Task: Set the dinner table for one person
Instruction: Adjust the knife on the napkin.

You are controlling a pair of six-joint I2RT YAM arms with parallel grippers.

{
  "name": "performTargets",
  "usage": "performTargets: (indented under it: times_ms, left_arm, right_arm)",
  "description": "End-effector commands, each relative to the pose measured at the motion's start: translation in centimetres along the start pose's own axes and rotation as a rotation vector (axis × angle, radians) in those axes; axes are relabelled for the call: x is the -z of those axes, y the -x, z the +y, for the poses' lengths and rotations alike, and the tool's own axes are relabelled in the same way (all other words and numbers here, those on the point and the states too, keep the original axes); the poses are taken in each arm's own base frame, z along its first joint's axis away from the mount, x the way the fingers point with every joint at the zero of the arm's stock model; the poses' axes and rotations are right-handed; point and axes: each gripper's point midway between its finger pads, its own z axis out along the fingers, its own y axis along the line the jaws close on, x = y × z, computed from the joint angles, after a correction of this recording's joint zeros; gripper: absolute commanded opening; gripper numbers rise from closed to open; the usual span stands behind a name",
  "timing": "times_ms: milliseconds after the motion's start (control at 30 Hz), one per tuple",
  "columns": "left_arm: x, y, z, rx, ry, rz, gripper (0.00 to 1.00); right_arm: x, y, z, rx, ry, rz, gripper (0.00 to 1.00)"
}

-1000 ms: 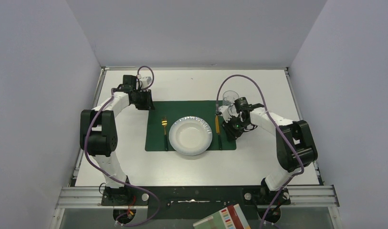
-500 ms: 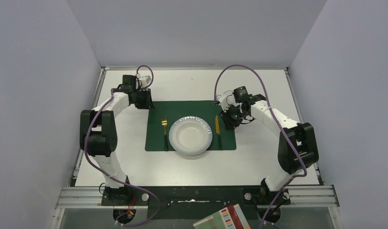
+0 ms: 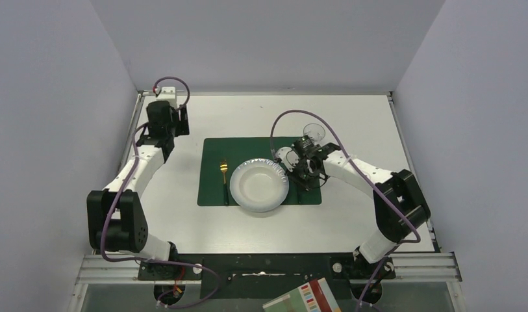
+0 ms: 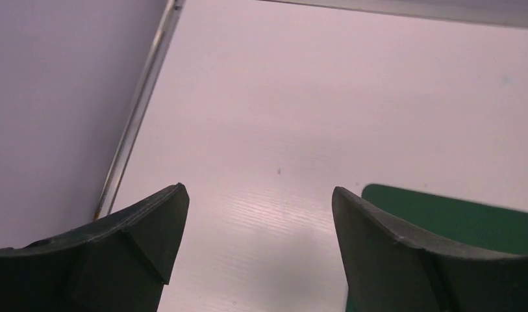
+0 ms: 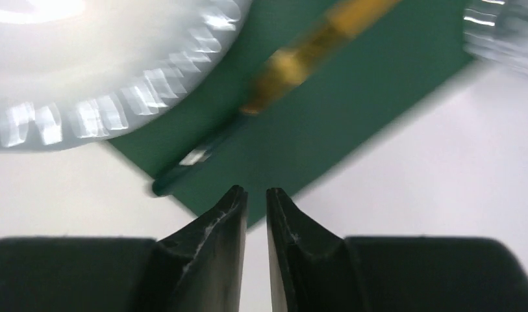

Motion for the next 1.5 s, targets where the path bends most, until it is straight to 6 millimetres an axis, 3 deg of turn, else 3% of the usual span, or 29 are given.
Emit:
performTargets:
  times_ms: [0, 33, 67, 100, 133, 167, 200, 267, 300, 400, 500, 533, 600, 667, 733, 800, 833, 867, 1000, 1100, 1200, 1300, 1467]
  left_arm:
    - [1.1, 2.9, 5.5, 0.162, 0.273, -0.160, 0.86]
    - [1.1, 2.3, 5.6, 0.186, 0.262, -0.148, 0.86]
    - [0.9, 1.7, 5.4, 0.204, 0.239, -0.130, 0.87]
    - [0.7, 1.1, 4.8, 0.213, 0.203, -0.109, 0.80]
    - [0.6, 0.7, 4.3, 0.215, 0.174, -0.099, 0.61]
    - [0.5, 0.4, 4.1, 0.221, 0.162, -0.095, 0.43]
    - [0.5, 0.2, 3.9, 0.228, 0.152, -0.091, 0.35]
    - [0.7, 0.1, 3.9, 0.235, 0.151, -0.089, 0.33]
    - [0.8, 0.2, 3.9, 0.235, 0.155, -0.091, 0.33]
    - [1.1, 0.1, 4.7, 0.230, 0.192, -0.109, 0.29]
    - [1.4, -0.2, 5.5, 0.241, 0.238, -0.114, 0.29]
    - [1.4, -0.3, 5.3, 0.240, 0.224, -0.114, 0.36]
    - [1.4, -0.7, 4.4, 0.226, 0.170, -0.104, 0.61]
    - [1.6, -1.3, 3.2, 0.241, 0.106, -0.086, 0.66]
    - [2.0, -2.1, 2.4, 0.269, 0.073, -0.077, 0.63]
    - [2.4, -2.7, 2.8, 0.324, 0.093, -0.089, 0.50]
    - [2.4, -3.0, 2.9, 0.342, 0.096, -0.084, 0.42]
    - [2.4, -3.3, 3.0, 0.353, 0.105, -0.079, 0.34]
    - [2.3, -3.8, 3.0, 0.379, 0.109, -0.073, 0.15]
    - [2.2, -3.9, 2.9, 0.378, 0.105, -0.074, 0.14]
    - [1.9, -4.2, 3.0, 0.375, 0.113, -0.068, 0.14]
    - [1.9, -4.5, 3.1, 0.375, 0.120, -0.069, 0.14]
    - [1.8, -4.8, 3.5, 0.374, 0.135, -0.066, 0.13]
  right_arm:
    - [11.1, 5.4, -11.8, -0.277, -0.818, -0.367, 0.20]
    - [14.5, 5.2, -14.5, -0.395, -1.031, -0.404, 0.24]
    - [17.3, 5.2, -16.3, -0.499, -1.163, -0.440, 0.48]
    - [19.5, 5.1, -17.5, -0.609, -1.233, -0.473, 0.80]
    - [21.2, 5.4, -18.5, -0.707, -1.235, -0.525, 1.00]
    - [22.2, 5.2, -20.0, -0.784, -1.165, -0.565, 0.98]
    - [22.8, 6.0, -20.9, -0.837, -1.053, -0.633, 0.98]
    - [23.8, 7.8, -20.8, -0.875, -0.880, -0.761, 1.00]
    - [24.1, 9.0, -19.9, -0.856, -0.814, -0.818, 0.96]
    - [22.4, 13.1, -15.7, -0.676, -0.615, -0.801, 0.76]
    - [20.2, 14.5, -12.2, -0.583, -0.568, -0.747, 0.73]
    - [19.0, 14.2, -11.9, -0.599, -0.548, -0.728, 0.66]
    - [16.5, 12.7, -11.2, -0.617, -0.536, -0.685, 0.55]
    - [13.2, 10.2, -10.0, -0.628, -0.506, -0.605, 0.45]
    - [9.7, 7.2, -8.1, -0.643, -0.445, -0.500, 0.30]
    - [7.3, 4.8, -6.2, -0.658, -0.384, -0.428, 0.16]
    - [6.3, 3.9, -5.4, -0.667, -0.365, -0.404, 0.03]
    - [5.5, 3.1, -4.9, -0.676, -0.355, -0.382, 0.00]
    - [3.6, 1.7, -4.1, -0.642, -0.328, -0.353, 0.00]
    - [2.8, 1.8, -3.0, -0.580, -0.264, -0.334, 0.00]
    - [2.0, 2.5, -0.9, -0.494, -0.132, -0.353, 0.00]
    - [1.6, 2.8, 2.2, -0.297, 0.053, -0.353, 0.00]
    - [0.9, 2.5, 1.8, -0.278, 0.016, -0.342, 0.00]
